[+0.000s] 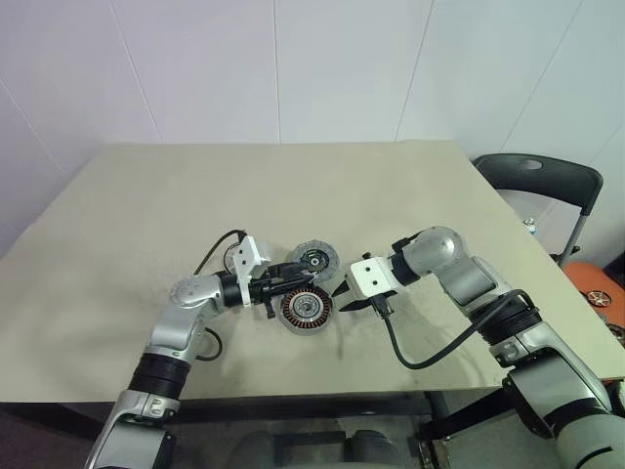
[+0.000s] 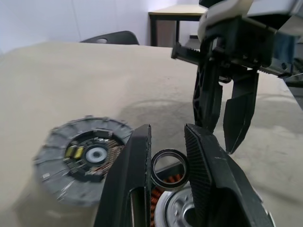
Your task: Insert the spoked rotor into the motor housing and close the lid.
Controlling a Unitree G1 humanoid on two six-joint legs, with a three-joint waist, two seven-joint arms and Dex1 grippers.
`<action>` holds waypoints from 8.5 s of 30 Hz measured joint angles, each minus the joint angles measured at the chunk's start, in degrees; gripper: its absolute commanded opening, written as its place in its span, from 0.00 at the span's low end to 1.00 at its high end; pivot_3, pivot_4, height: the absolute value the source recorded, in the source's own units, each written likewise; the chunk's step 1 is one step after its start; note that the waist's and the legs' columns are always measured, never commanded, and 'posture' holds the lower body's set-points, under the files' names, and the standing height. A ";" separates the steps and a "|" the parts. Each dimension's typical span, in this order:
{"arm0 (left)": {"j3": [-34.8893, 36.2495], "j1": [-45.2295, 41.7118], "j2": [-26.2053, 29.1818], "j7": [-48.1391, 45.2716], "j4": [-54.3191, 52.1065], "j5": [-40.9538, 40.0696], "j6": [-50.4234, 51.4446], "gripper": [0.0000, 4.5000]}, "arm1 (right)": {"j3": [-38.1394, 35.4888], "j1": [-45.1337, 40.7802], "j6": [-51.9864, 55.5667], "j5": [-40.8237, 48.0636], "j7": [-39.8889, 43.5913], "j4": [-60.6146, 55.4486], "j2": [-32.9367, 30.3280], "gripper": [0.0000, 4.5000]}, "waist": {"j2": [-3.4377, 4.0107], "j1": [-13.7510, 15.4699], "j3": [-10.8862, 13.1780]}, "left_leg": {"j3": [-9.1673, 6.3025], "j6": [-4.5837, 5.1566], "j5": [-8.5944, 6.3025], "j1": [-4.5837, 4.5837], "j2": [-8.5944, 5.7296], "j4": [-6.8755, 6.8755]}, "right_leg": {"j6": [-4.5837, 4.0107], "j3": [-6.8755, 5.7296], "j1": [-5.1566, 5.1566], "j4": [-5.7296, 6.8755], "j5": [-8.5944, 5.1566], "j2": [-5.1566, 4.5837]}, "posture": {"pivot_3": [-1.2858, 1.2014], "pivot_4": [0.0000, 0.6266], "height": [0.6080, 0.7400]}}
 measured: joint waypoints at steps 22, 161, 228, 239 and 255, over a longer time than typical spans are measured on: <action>-3.08 -0.14 0.64 -1.38 2.33 1.83 -0.14 0.17 | -0.02 1.31 1.21 -0.10 -2.10 -1.62 -0.94 0.32 | 0.00 -0.02 0.00 | 0.01 0.01 0.00 0.01 -0.02 0.00 | -0.02 0.00 0.03 -0.04 -0.01 -0.01 | 0.52 0.00 1.00; 5.98 13.18 9.69 6.73 -10.44 -4.96 4.76 0.52 | 6.34 -5.15 -15.93 -2.35 -0.87 13.26 12.95 0.00 | 0.08 -0.40 0.03 | 0.03 -0.16 -0.09 0.00 -0.01 -0.17 | -0.09 -0.05 -0.15 0.00 -0.03 -0.14 | 0.52 0.00 1.00; 5.05 14.09 8.66 11.10 -17.62 -5.09 9.89 0.52 | 10.02 -15.23 -36.52 -7.36 1.14 18.82 9.99 0.33 | 0.10 -0.42 0.04 | 0.09 -0.32 0.19 0.09 0.04 -0.76 | -0.01 -0.09 -0.35 -0.03 0.01 -0.06 | 0.52 0.00 1.00; 4.98 13.12 8.50 10.19 -14.73 -4.33 9.14 0.52 | 9.98 -11.17 -28.33 0.59 6.28 9.76 9.62 0.20 | 0.09 -0.35 0.04 | 0.08 -0.33 0.19 0.10 0.04 -0.74 | -0.02 -0.09 -0.33 -0.03 0.00 -0.10 | 0.52 0.00 1.00; 5.15 15.00 8.59 9.49 -13.98 -3.89 5.98 0.52 | 10.07 -10.82 -25.92 0.74 5.06 10.20 12.62 0.01 | 0.09 -0.34 0.03 | 0.08 -0.35 0.18 0.09 0.03 -0.78 | -0.03 -0.09 -0.35 -0.04 0.00 -0.16 | 0.52 0.00 1.00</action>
